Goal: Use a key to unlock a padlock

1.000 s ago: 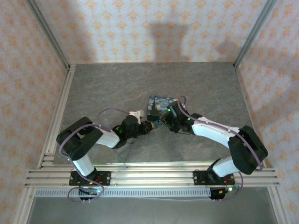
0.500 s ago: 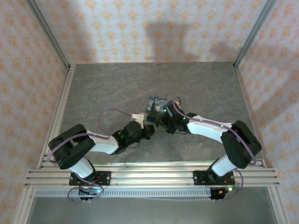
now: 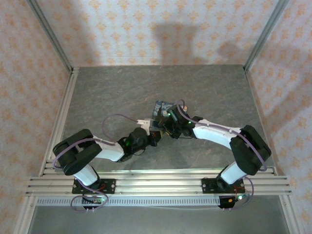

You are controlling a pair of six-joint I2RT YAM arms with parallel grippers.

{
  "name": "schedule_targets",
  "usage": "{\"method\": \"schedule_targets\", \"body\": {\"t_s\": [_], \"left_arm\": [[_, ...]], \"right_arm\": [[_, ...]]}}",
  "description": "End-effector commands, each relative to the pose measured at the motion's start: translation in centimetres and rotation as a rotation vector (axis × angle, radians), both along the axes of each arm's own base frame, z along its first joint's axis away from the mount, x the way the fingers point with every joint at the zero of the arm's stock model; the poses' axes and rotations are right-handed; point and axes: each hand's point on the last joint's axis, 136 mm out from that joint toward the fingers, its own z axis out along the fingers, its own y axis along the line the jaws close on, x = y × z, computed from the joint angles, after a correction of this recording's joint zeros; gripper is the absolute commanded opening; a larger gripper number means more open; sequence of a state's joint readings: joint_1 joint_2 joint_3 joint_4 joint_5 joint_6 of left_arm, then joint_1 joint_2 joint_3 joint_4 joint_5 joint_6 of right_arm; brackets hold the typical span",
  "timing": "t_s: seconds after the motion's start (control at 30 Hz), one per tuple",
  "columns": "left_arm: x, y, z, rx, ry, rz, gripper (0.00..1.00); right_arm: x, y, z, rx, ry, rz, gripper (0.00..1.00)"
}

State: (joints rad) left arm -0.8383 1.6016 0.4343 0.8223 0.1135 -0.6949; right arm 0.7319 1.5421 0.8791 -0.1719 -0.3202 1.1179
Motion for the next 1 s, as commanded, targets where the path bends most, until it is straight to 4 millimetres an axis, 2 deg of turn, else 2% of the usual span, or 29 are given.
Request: {"method": "schedule_targets", "body": {"t_s": [0.0,0.3,0.4,0.77,0.97], "left_arm": [[0.1,-0.1,0.6,0.018,-0.059,-0.001,0.00],[-0.5,-0.9,0.3,0.096,-0.092,-0.067,0.00],[-0.6,-1.1,0.2,0.114,-0.102,-0.081,0.00],[-0.9,-1.3,-0.1,0.167,-0.125,-0.109,0.00],[-0.9,-1.3,0.0,0.173,-0.128,-0.107,0.00]], "right_arm": [[-1.0,-0.3,-1.2,-0.039,0.040,0.016,0.46],[-1.0,-0.8,-1.2,-0.132,0.061,0.062,0.45],[-1.0,-0.9,-1.3,-0.161,0.071,0.081,0.42],[-0.9,-1.0,-1.3,-0.234,0.095,0.135,0.19],[-0.9,-1.1,-1.4,-0.248,0.097,0.147,0.04]]}}
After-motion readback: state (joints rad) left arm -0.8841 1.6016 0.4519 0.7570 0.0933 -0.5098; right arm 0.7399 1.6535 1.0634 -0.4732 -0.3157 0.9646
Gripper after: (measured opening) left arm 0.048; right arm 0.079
